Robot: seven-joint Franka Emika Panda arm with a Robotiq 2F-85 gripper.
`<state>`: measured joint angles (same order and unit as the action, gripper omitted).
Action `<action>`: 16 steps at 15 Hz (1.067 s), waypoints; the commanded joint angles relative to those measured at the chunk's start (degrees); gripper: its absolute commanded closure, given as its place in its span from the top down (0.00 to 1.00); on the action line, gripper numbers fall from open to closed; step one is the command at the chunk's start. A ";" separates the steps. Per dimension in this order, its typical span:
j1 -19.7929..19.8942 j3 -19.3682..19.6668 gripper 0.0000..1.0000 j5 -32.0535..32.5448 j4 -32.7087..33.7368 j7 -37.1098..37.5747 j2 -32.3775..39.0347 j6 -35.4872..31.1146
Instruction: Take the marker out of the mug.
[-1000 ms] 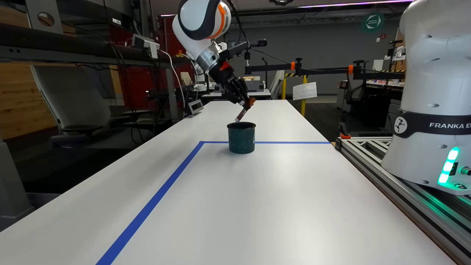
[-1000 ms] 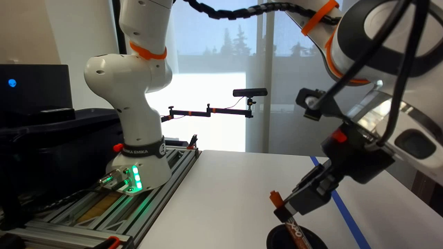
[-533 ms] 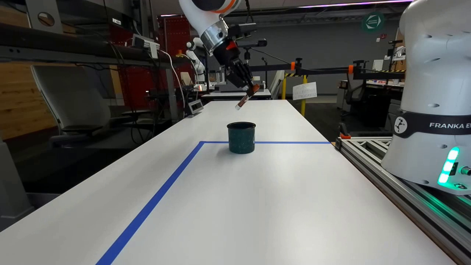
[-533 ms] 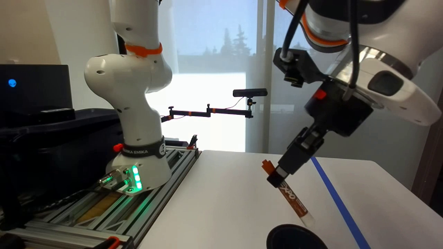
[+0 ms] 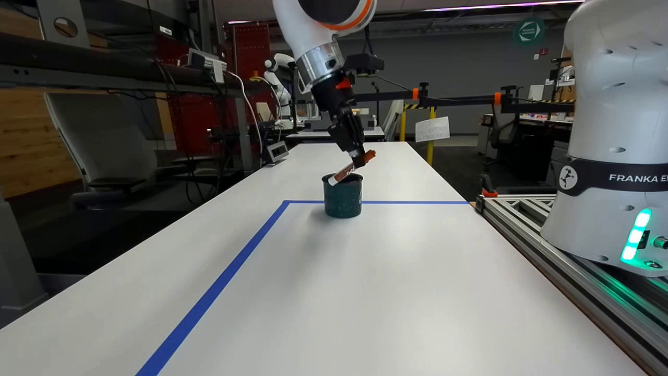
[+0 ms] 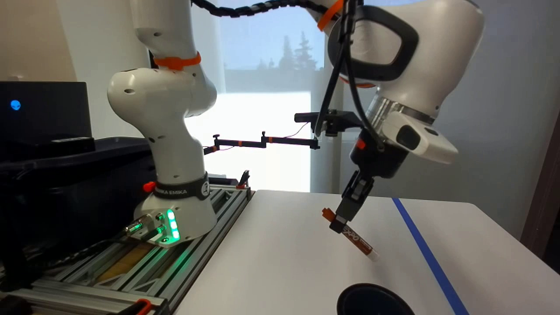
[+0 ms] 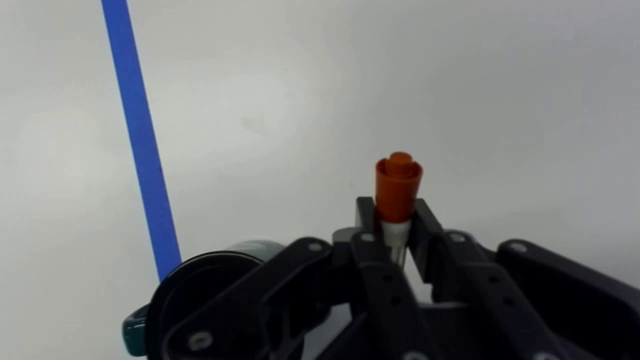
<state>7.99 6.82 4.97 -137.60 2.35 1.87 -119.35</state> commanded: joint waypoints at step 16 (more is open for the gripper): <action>2.53 -2.98 0.05 -19.31 -20.14 -27.53 7.03 -46.45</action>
<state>8.61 5.96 -10.65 -157.75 -19.93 6.35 -161.43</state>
